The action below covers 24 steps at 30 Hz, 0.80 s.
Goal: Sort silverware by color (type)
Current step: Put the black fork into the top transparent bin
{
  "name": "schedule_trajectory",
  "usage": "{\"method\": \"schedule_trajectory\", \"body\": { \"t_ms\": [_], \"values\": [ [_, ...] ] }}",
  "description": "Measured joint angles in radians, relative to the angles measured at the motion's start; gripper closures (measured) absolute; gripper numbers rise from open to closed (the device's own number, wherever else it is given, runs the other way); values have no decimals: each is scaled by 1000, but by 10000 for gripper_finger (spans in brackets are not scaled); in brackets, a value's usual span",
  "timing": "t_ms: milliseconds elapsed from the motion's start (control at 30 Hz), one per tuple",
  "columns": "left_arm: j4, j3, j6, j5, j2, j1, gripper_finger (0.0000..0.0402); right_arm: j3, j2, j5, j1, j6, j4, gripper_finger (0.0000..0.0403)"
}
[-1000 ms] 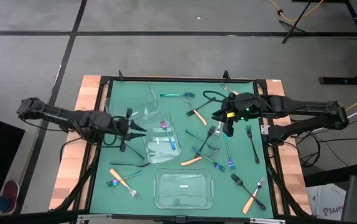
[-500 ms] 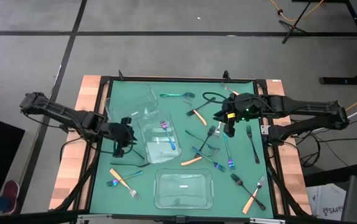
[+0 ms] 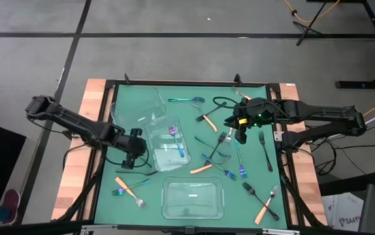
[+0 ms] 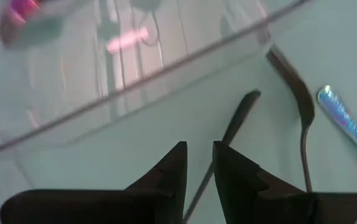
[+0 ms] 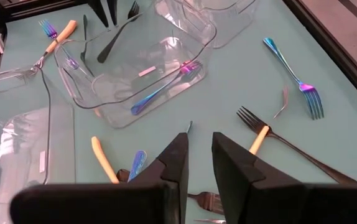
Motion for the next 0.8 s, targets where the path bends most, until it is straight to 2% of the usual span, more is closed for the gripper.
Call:
{"method": "schedule_trajectory", "body": {
  "t_ms": [333,467,800],
  "values": [
    [1,0,0,18,144,-4,331,0,0,0,0,0,0,339],
    [0,0,1,48,160,-10,331,0,0,0,0,0,0,339],
    [0,0,1,46,168,-20,331,0,0,0,0,0,0,339]
  ]
}}
